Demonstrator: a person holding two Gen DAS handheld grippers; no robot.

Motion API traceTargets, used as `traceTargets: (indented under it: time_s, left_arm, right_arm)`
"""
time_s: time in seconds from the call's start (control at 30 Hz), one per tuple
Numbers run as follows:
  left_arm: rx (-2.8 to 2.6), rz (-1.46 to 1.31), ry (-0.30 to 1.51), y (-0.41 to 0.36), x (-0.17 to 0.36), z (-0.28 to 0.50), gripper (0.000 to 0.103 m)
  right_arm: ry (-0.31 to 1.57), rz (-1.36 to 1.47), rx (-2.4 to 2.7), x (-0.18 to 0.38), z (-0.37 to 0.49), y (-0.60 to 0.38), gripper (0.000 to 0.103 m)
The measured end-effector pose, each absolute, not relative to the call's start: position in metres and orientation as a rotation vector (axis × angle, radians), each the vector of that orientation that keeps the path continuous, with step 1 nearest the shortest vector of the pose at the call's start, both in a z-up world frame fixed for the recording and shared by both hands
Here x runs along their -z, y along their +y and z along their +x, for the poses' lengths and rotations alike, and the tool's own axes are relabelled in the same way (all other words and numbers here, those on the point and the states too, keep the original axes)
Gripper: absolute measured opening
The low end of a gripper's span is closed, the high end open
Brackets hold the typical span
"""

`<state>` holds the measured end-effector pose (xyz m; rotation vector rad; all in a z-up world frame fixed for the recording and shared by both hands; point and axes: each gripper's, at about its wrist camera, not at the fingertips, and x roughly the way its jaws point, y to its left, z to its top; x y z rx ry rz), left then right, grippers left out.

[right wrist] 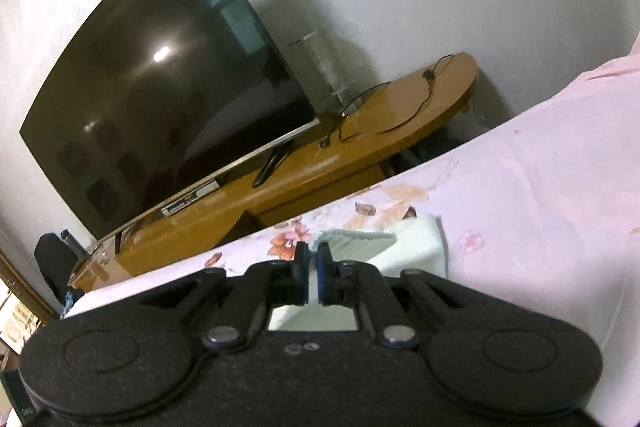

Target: Fold small clothes

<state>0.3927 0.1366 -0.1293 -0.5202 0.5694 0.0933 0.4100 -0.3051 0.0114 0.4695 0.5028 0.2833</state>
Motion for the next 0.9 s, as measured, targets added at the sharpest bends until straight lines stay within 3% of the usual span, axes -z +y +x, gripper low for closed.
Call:
traceTargets:
  time_s: [0.17,0.37,0.63,0.73,0.9]
  left_arm:
    - [-0.095,-0.609,0.546,0.145,0.141,0.385,0.013]
    - [-0.088,-0.613,0.564,0.147,0.142,0.388,0.012]
    - [-0.108,-0.634,0.542,0.149,0.145,0.384,0.009]
    - [-0.103,-0.632,0.55,0.151,0.145,0.386,0.009]
    - [-0.099,-0.598,0.557,0.15,0.144,0.384,0.009]
  right_arm:
    - [0.454,0.461,-0.277,-0.018,0.394,-0.31,0.005]
    - [0.675,0.497,-0.127,0.059,0.406,-0.33,0.004]
    - [0.544,0.433,-0.221,0.021,0.392,-0.323,0.004]
    - [0.691,0.416,-0.161,0.055,0.407,-0.327,0.004]
    - [0.641,0.473,-0.169,0.049,0.401,-0.329,0.004]
